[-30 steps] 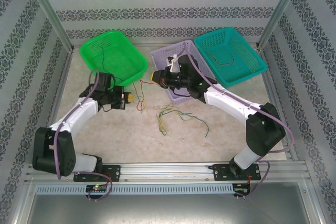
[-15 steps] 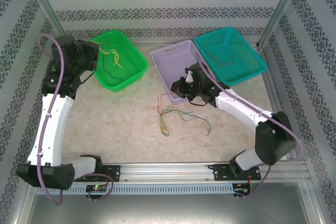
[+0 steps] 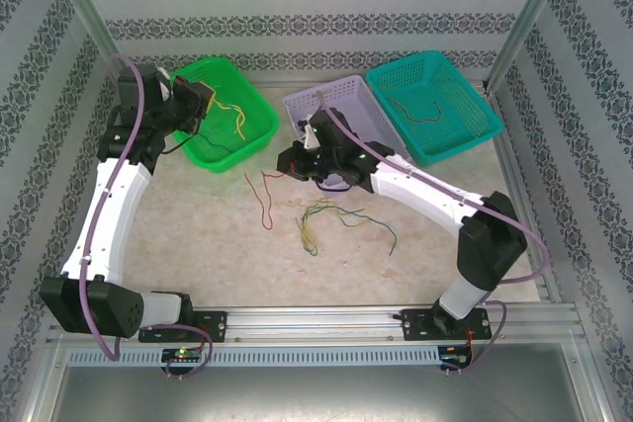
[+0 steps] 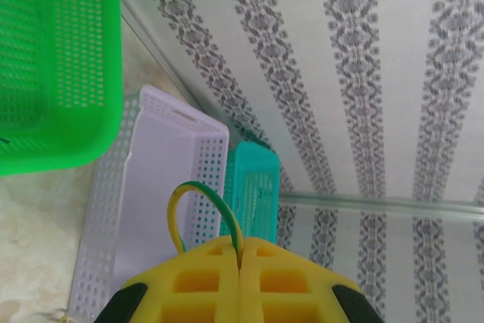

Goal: Untangle the cables

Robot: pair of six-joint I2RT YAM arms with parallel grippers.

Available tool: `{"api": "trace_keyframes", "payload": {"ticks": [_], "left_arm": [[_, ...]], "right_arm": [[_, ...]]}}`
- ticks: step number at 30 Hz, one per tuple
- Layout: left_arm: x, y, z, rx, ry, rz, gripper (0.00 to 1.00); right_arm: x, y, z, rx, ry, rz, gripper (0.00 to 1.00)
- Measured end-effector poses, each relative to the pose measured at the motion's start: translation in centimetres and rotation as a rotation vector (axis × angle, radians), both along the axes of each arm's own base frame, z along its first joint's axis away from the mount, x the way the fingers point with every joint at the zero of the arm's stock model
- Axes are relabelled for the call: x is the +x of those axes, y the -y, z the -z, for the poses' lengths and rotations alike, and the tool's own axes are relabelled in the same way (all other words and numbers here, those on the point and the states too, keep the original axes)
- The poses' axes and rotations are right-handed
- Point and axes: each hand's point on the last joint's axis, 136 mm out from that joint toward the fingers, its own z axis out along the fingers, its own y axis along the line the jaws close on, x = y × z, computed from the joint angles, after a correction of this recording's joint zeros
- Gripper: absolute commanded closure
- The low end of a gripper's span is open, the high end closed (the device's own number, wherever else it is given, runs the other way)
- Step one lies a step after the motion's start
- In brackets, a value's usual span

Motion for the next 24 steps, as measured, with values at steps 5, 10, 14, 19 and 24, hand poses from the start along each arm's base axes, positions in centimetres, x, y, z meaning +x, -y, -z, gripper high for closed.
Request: {"api": "trace_keyframes", "payload": {"ticks": [5, 10, 14, 19, 24], "left_arm": [[-0.4, 1.6, 0.3, 0.028, 0.032, 0.108, 1.0], [-0.9, 3.3, 2.2, 0.037, 0.022, 0.197, 1.0], [-1.3, 5.3, 2.9, 0.028, 0.029, 0.282, 1.0], [-0.7, 7.4, 3.7, -0.008, 0.029, 0.371, 1.0], [0.3, 10.1, 5.7, -0.058, -0.036, 0.485, 1.0]], "right_arm": [[-0.2, -0.4, 6.0, -0.06, -0.164, 0.01, 0.51], [-0.6, 1.4, 6.6, -0.077, -0.2, 0.045, 0.51], [0.0, 3.8, 1.5, 0.016, -0.115, 0.101, 0.62], [-0.1, 4.7, -5.6, 0.141, 0.081, 0.058, 0.67], [-0.8, 4.7, -6.2, 0.113, 0.216, -0.052, 0.69]]}}
